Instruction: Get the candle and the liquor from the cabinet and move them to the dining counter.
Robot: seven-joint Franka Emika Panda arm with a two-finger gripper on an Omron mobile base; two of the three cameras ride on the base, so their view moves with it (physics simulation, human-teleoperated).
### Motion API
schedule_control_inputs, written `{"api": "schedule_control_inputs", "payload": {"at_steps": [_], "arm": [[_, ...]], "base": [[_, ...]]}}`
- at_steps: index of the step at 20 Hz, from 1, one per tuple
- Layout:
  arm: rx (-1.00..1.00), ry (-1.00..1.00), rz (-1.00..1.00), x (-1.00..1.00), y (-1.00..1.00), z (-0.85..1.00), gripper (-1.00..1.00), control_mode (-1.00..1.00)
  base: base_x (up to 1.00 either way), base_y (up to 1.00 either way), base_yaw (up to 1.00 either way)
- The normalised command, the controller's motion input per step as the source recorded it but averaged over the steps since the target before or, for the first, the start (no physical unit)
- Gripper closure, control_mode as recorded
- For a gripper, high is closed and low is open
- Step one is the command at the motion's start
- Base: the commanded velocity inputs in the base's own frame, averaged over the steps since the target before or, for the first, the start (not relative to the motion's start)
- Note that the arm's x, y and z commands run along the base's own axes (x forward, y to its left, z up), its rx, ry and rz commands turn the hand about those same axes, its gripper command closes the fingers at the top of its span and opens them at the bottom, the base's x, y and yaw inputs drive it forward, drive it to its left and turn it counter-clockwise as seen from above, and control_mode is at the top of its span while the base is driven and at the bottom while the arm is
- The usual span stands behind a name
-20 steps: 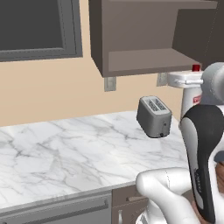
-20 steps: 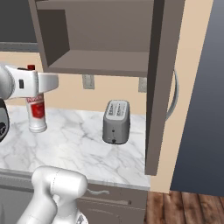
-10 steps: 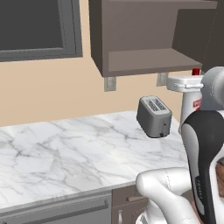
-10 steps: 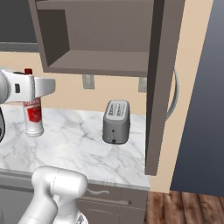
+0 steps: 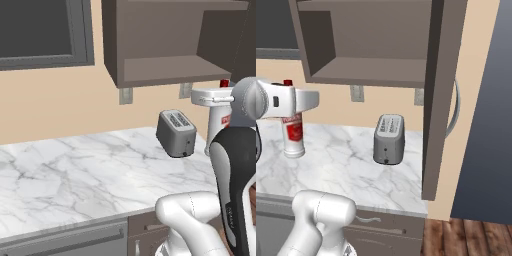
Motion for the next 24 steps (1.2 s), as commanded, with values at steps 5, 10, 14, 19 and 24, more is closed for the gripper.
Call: {"api": "schedule_control_inputs", "payload": {"at_steps": [5, 10, 14, 19, 24], "arm": [[0.0, 0.0, 0.0, 0.0, 0.0, 0.0, 1.0, 1.0], [0.0, 0.0, 0.0, 0.0, 0.0, 0.0, 1.0, 1.0], [0.0, 0.0, 0.0, 0.0, 0.0, 0.0, 1.0, 1.0], [0.0, 0.0, 0.0, 0.0, 0.0, 0.0, 1.0, 1.0], [0.0, 0.0, 0.0, 0.0, 0.0, 0.0, 1.0, 1.0]], "base": [[-0.66, 0.05, 0.03], [-1.0, 0.19, 0.18], [-0.98, 0.89, 0.54], [-0.41, 0.85, 0.9], [-0.23, 0.38, 1.0]]}}
